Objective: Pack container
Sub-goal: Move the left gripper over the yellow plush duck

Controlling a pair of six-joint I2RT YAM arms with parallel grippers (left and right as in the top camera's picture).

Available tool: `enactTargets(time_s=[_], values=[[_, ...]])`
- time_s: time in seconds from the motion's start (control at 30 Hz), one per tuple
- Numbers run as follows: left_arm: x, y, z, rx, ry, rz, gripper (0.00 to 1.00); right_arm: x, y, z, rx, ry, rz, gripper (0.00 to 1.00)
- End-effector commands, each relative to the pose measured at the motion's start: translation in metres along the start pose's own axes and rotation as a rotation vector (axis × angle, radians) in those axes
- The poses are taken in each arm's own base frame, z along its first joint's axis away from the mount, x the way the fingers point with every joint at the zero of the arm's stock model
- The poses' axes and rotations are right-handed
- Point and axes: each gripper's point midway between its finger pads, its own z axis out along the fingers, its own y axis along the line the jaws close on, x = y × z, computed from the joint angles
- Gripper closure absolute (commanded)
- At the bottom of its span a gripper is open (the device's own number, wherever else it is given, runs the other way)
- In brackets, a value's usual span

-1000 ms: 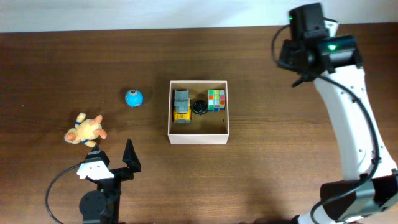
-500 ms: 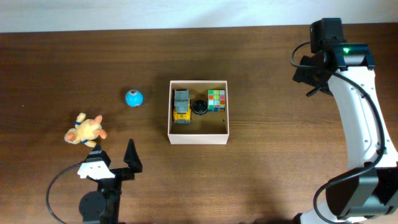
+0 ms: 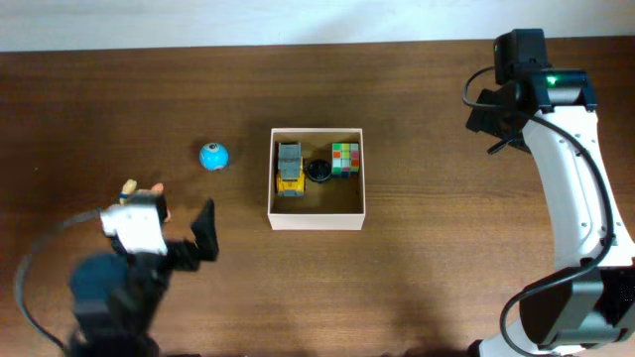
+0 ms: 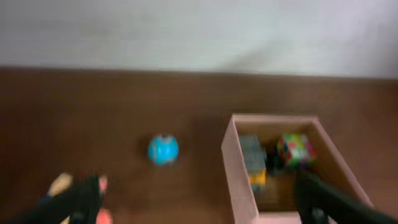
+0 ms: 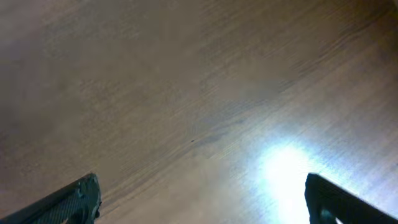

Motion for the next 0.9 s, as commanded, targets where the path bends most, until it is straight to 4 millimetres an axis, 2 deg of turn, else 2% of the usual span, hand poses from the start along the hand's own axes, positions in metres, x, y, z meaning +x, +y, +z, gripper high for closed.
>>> enactTargets(time_s=[0.0, 0.13, 0.23, 0.37, 0.57, 0.7, 0.87], values=[[-0.031, 0.005, 0.019, -0.025, 0.159, 0.033, 0.01, 0.0, -0.002, 0.002, 0.006, 0.004, 0.017, 0.01], [-0.033, 0.006, 0.038, -0.021, 0.374, -0.007, 0.01, 0.0, -0.002, 0.002, 0.006, 0.004, 0.017, 0.01], [-0.017, 0.009, 0.045, -0.028, 0.534, -0.036, 0.01, 0.0, -0.002, 0.002, 0.006, 0.004, 0.017, 0.01], [0.006, 0.007, 0.068, 0.01, 0.652, -0.073, 0.01, 0.0, -0.002, 0.002, 0.006, 0.004, 0.017, 0.01], [0.043, 0.015, 0.102, 0.01, 0.798, -0.105, 0.01, 0.0, -0.002, 0.002, 0.006, 0.004, 0.017, 0.01], [0.055, 0.033, 0.119, -0.081, 0.83, -0.101, 0.01, 0.0, -0.002, 0.002, 0.006, 0.004, 0.017, 0.01], [0.072, 0.073, 0.128, -0.379, 0.86, -0.216, 0.01, 0.0, -0.002, 0.002, 0.006, 0.004, 0.017, 0.01]])
